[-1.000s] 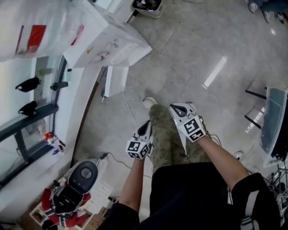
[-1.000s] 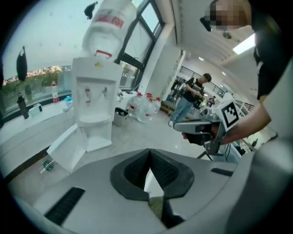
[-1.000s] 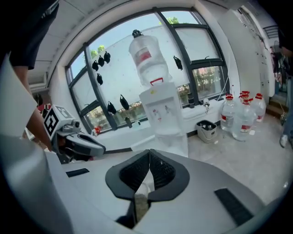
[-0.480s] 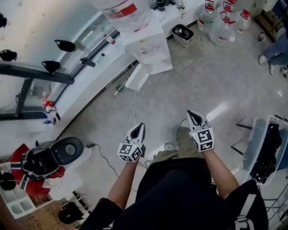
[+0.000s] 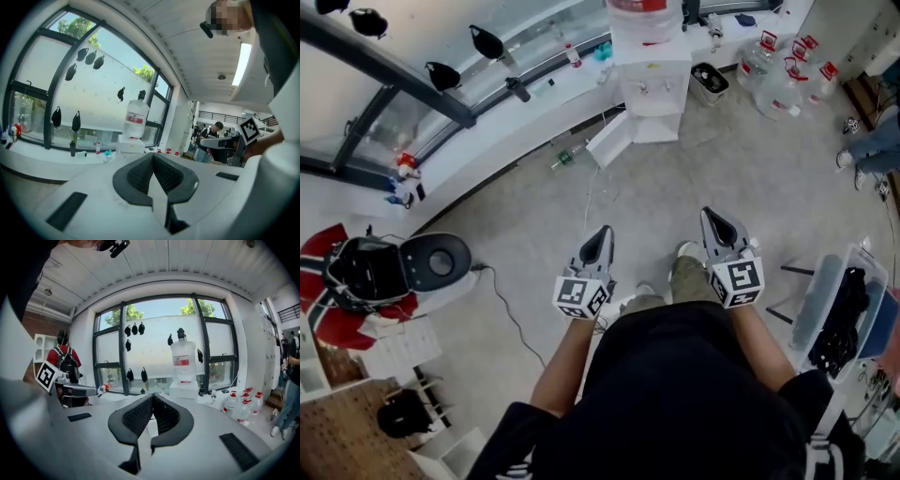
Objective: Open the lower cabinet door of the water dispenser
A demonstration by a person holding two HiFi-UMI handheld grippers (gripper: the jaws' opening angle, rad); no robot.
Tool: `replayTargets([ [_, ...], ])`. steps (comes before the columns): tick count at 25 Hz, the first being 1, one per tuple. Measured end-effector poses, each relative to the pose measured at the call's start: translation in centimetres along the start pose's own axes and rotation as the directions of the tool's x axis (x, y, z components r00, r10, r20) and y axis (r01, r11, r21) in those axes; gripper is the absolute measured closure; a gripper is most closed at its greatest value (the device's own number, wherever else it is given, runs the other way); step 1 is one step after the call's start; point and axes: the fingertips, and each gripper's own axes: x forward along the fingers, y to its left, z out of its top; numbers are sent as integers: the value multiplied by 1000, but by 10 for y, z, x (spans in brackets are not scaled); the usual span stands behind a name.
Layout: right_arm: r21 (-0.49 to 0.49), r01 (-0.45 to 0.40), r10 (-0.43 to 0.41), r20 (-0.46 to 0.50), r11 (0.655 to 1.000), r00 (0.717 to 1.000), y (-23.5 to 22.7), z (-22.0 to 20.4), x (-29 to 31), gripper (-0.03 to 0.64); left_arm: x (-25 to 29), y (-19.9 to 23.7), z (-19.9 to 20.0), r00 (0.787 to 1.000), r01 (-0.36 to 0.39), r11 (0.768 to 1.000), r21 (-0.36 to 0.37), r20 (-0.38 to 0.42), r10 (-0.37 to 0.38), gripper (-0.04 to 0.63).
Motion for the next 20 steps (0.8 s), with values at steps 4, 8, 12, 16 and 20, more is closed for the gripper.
replayTargets([
  [4, -40, 4, -2, 43, 999, 999, 20, 24, -3, 618, -14, 7, 26, 998, 17, 1000, -3, 61, -17, 592],
  [8, -54, 6, -3, 67, 999, 998, 27, 38, 3, 618, -8, 14, 44, 995, 33, 999, 20, 95, -35, 592],
  [12, -66, 21, -16, 72, 998, 997, 25, 44, 4, 618, -7, 17, 60, 994, 26, 999, 40, 103, -30, 592],
  [16, -75, 38, -31, 87, 996, 996, 24, 49, 4, 618, -8, 16, 69, 993, 35, 997, 64, 112, -42, 592],
  [20, -83, 55, -45, 113, 995, 993, 16, 55, 0, 618, -6, 13, 68, 992, 41, 996, 80, 117, -50, 592],
])
